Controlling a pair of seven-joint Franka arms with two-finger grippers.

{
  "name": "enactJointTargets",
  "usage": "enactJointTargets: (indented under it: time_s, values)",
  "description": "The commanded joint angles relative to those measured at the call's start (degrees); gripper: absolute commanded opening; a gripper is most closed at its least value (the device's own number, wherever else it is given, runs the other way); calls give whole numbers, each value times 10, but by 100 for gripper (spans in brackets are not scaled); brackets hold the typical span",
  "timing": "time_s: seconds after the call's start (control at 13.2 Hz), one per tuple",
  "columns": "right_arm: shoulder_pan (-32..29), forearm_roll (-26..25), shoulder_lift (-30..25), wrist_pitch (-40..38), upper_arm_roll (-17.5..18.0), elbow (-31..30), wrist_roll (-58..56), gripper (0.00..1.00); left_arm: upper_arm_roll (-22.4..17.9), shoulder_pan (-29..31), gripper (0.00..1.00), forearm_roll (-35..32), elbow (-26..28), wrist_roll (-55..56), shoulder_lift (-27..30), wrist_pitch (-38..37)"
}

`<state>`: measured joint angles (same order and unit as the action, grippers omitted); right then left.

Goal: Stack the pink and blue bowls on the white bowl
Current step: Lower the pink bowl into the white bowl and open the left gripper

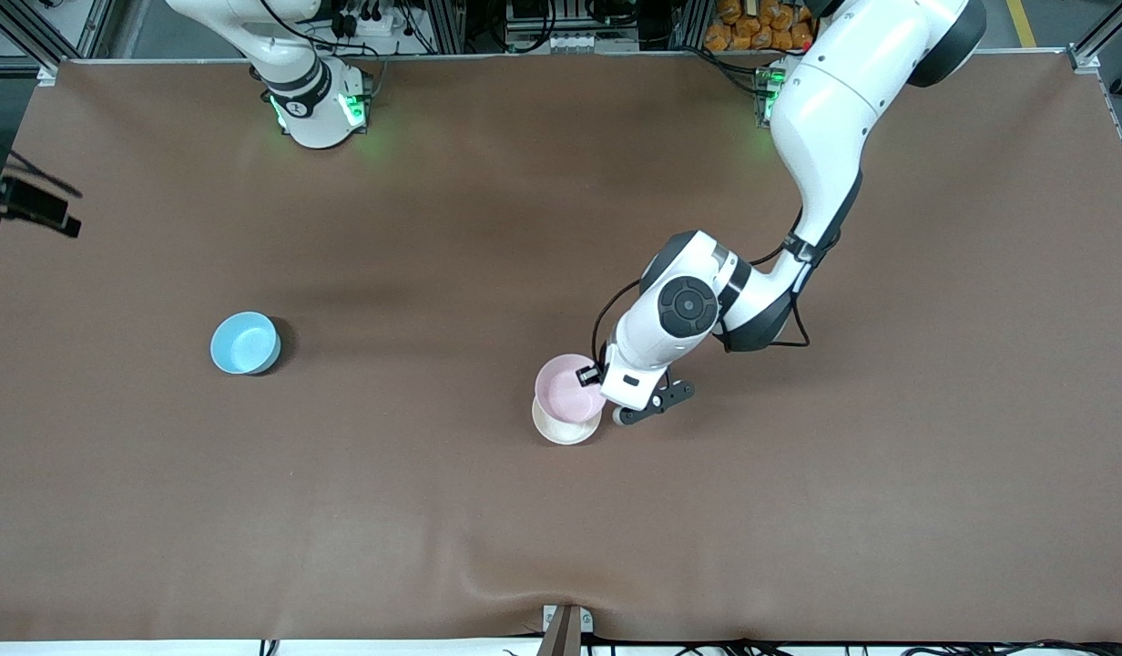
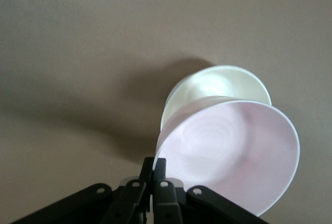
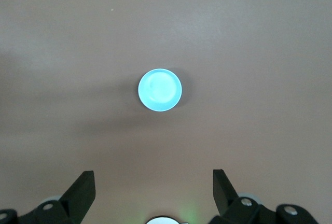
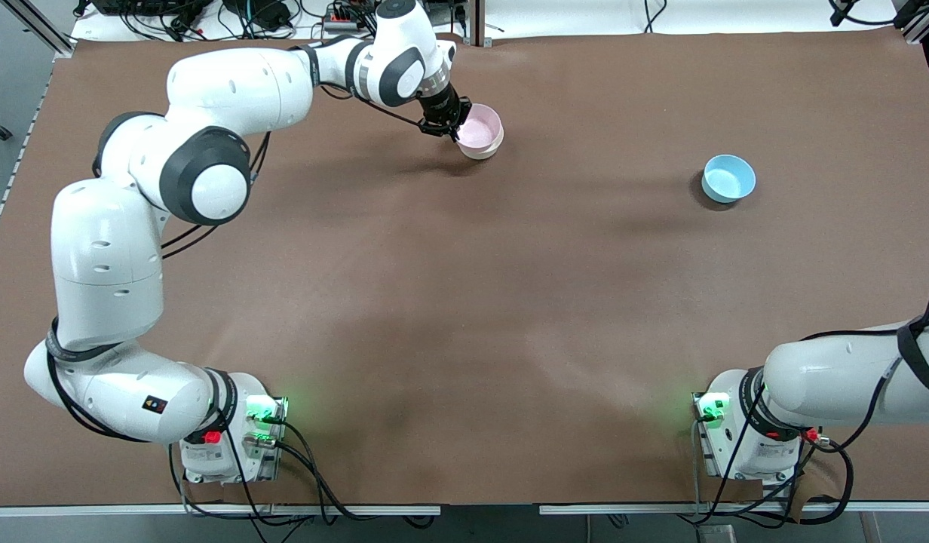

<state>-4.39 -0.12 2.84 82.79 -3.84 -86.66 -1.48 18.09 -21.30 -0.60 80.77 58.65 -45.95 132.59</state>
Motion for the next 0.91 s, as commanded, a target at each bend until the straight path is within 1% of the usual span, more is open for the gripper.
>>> enactJointTargets:
  time_s: [0.0,0.15,0.3,0.45,0.68,0.76,0.83]
  values:
    - [-17,7,5,36,5,-43,-6,100,-11,-15,0,3,-20,10,-19,23]
    - [-36,8,1,103,5,-113,-6,100,-11,-15,0,3,-23,10,-21,24]
    - [-45,8,2,144,5,-157,-8,100,-12,-19,0,3,-25,9,-28,25]
    - [-59,8,2,225,5,-218,-34,100,-15,-20,0,3,-32,10,-30,25]
    - [-68,8,15,300,5,-270,-43,100,-15,-22,0,3,-43,10,-42,25]
    - [-75,8,22,310,5,-274,-47,100,-15,-22,40,2,-42,10,-42,25]
    - [-76,8,36,315,5,-275,-57,100,-17,-22,99,-2,-40,6,-38,25]
